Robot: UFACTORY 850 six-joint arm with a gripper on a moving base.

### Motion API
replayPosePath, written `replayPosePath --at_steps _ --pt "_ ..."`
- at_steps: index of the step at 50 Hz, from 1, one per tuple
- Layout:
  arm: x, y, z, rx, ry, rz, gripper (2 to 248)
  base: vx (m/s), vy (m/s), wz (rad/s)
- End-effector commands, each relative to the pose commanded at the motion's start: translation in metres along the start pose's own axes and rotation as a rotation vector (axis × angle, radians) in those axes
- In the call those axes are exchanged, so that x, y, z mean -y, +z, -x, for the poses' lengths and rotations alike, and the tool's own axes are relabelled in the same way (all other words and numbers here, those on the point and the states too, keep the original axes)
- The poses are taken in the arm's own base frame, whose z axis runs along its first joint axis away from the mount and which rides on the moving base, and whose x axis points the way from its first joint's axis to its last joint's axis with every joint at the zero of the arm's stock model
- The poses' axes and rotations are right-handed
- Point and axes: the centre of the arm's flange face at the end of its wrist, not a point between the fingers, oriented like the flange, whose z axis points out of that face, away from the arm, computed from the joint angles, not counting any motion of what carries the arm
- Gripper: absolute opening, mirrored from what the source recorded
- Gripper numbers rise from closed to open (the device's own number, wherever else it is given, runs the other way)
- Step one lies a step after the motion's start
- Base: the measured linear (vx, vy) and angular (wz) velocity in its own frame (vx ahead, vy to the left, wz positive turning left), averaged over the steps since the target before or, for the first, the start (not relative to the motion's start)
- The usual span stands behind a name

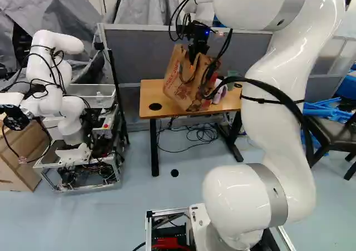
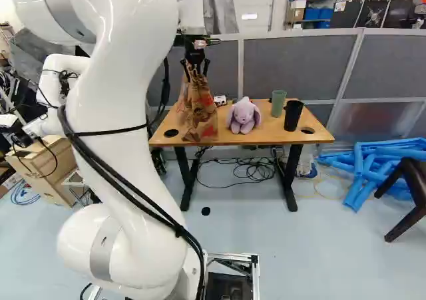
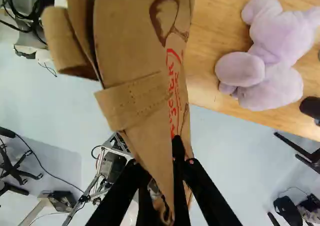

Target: Pick up the bag on the ground and place it on the table

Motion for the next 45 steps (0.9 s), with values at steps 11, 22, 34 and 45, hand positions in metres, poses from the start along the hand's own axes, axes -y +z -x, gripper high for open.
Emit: replayPosePath --at_steps 11,22,34,45 --pt "0.0 0.0 0.0 0.0 0.0 0.0 25 0.0 0.0 0.0" --pt "0.0 0.0 -0.004 -0.003 -0.002 0.001 25 0.0 0.0 0.0" --pt "0.002 0.001 -0.021 -0.015 -0.018 0.006 25 0.0 0.0 0.0" --pt "0.007 0.007 -0.044 -0.024 -0.038 0.008 25 0.0 0.0 0.0"
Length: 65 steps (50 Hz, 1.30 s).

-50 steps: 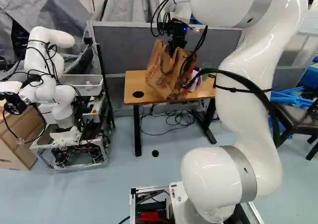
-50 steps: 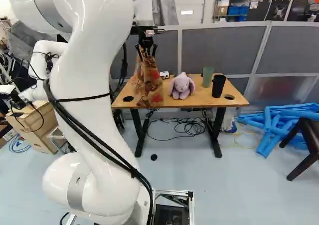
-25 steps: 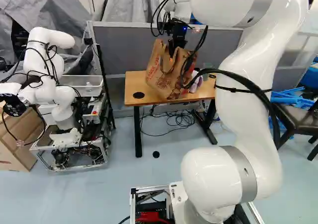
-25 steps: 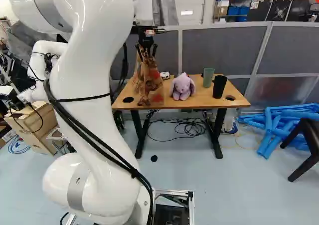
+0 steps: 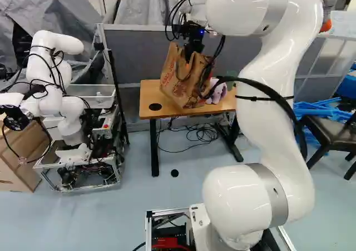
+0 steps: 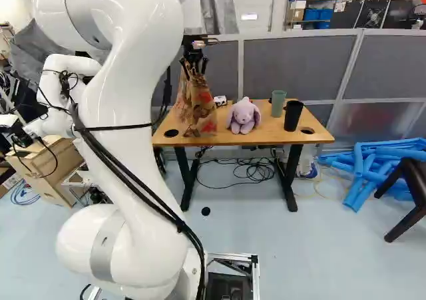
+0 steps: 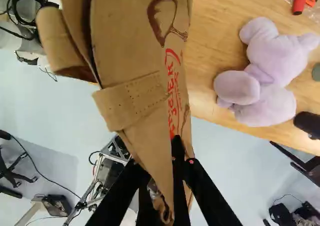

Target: Pick up the bag on the ground and place it on the table

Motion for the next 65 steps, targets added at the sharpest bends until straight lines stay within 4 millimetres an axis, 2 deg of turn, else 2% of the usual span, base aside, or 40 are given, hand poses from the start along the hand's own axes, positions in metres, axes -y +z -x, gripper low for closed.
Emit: replayPosePath --at_steps 43,53,65 --pt "0.009 0.073 -0.096 0.004 -0.067 -0.005 25 0.0 0.0 0.0" --pt "0.014 0.079 -0.113 -0.016 -0.082 0.002 25 0.0 0.0 0.0" --pt "0.015 0.079 -0.117 -0.022 -0.085 0.003 25 0.0 0.0 0.0"
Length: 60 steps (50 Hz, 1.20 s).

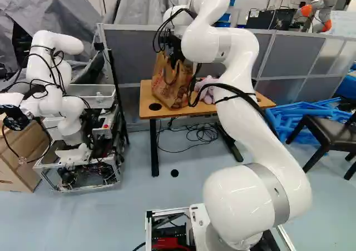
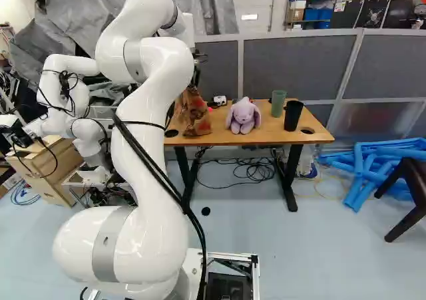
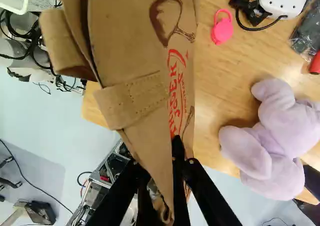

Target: Pick up the bag on the ground and place it on the table

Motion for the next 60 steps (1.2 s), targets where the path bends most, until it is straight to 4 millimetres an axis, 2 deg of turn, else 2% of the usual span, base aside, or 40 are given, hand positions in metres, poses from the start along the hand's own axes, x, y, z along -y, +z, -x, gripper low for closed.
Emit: replayPosePath --at_steps 2,3,7,8,13,14,18,19,23,24,28,29,34,35,60 --pt "0.0 0.0 0.0 0.0 0.0 0.0 25 0.0 0.0 0.0" --pt "0.0 0.0 0.0 0.0 0.0 0.0 41 0.0 0.0 0.0" --pt "0.0 0.0 0.0 0.0 0.0 0.0 41 0.0 0.0 0.0" --pt "0.0 0.0 0.0 0.0 0.0 0.0 73 0.0 0.0 0.0" --pt "0.0 0.0 0.0 0.0 0.0 0.0 73 0.0 0.0 0.0" --pt "0.0 0.0 0.0 0.0 0.0 0.0 107 0.0 0.0 0.0" --pt "0.0 0.0 0.0 0.0 0.0 0.0 107 0.0 0.0 0.0" --pt "0.0 0.0 0.0 0.0 0.0 0.0 141 0.0 0.0 0.0" --pt "0.0 -0.002 0.0 -0.002 0.0 0.001 141 0.0 0.0 0.0" --pt "0.0 -0.003 0.0 -0.004 0.0 0.001 177 0.0 0.0 0.0" --pt "0.001 -0.007 0.001 -0.009 -0.001 0.004 177 0.0 0.0 0.0" --pt "0.001 -0.009 0.001 -0.011 -0.001 0.004 213 0.0 0.0 0.0" --pt "0.002 -0.016 0.003 -0.02 -0.002 0.008 213 0.0 0.0 0.0" --pt "0.003 -0.018 0.003 -0.022 -0.002 0.009 246 0.0 0.0 0.0" --pt "0.009 -0.056 0.011 -0.073 -0.005 0.029 247 0.0 0.0 0.0"
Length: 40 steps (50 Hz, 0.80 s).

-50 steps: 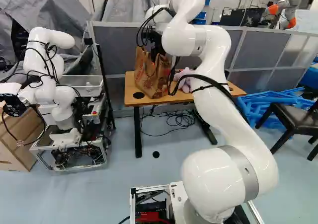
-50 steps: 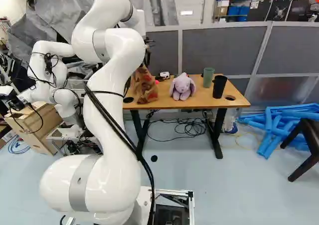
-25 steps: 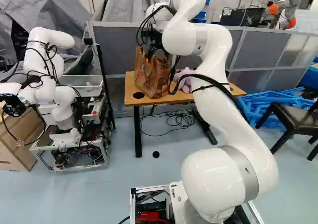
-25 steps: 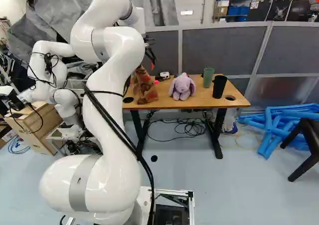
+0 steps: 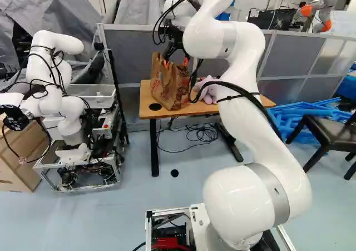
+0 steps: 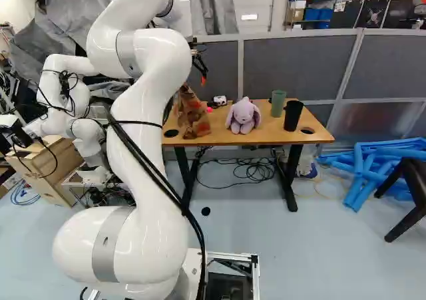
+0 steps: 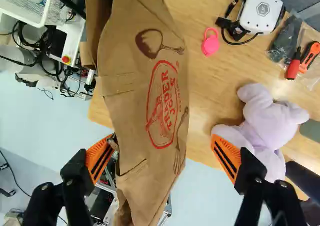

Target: Pick up the bag on the ground and place it on the table

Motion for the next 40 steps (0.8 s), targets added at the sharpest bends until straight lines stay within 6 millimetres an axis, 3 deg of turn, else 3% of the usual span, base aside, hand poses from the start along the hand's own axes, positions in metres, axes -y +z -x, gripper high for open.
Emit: replayPosePath --at_steps 29,40 --pt "0.006 -0.045 0.007 -0.062 -0.004 0.025 247 0.0 0.0 0.0" --pt "0.007 -0.051 0.008 -0.07 -0.005 0.028 247 0.0 0.0 0.0"
